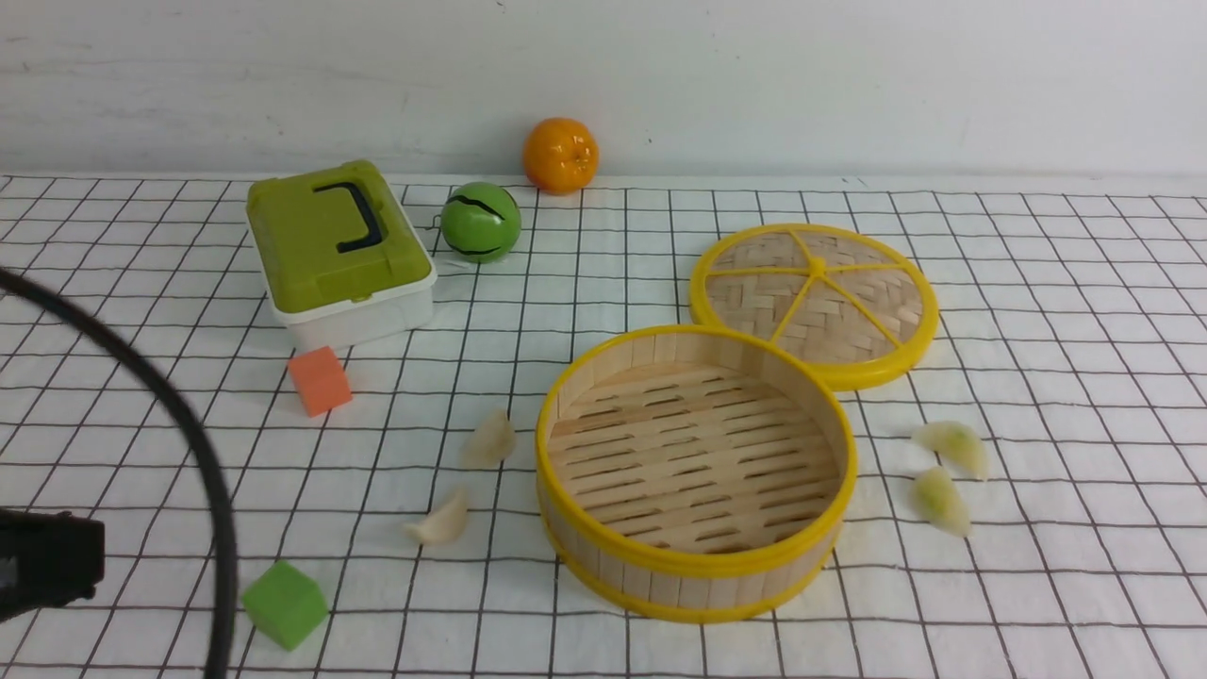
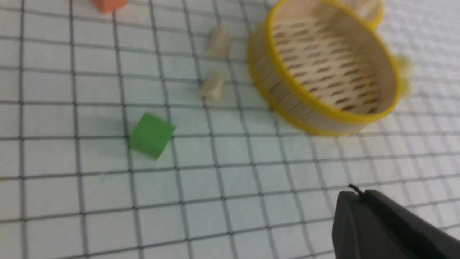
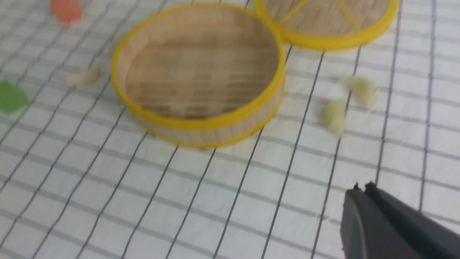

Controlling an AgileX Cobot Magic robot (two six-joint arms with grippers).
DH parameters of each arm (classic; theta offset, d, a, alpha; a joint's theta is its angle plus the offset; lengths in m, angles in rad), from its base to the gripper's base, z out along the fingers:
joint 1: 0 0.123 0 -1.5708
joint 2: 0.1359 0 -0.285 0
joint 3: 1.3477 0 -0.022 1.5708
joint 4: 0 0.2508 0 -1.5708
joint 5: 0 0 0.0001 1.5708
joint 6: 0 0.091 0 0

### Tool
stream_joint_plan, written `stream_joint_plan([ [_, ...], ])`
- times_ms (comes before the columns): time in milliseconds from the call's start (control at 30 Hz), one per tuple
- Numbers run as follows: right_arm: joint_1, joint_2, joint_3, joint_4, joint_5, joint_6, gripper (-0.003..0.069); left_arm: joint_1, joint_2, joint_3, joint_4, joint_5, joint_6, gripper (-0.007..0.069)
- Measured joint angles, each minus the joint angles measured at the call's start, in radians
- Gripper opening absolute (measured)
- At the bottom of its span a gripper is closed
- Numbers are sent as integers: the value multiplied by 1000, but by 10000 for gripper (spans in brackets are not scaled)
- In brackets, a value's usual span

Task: Put the dumplings into the steamer on the table with the white tablecloth.
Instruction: 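Reach for and grasp a dumpling on the table with the left gripper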

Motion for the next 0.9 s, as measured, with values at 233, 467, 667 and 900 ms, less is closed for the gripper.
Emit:
stream_joint_plan([
  [233,144,144,-35,-9,51,-18,-22,-231,308,-172,315,95,-95,-13],
  [467,179,151,-38,-56,55,-20,-20,-374,731,-425,407,88,-257,106],
  [667,179,148,-39,-59,114,-18,-18,-378,1016,-629,349,50,-187,380],
  [900,179,129,-40,-67,190,-18,-15,-381,1277,-842,385,30,-181,491],
])
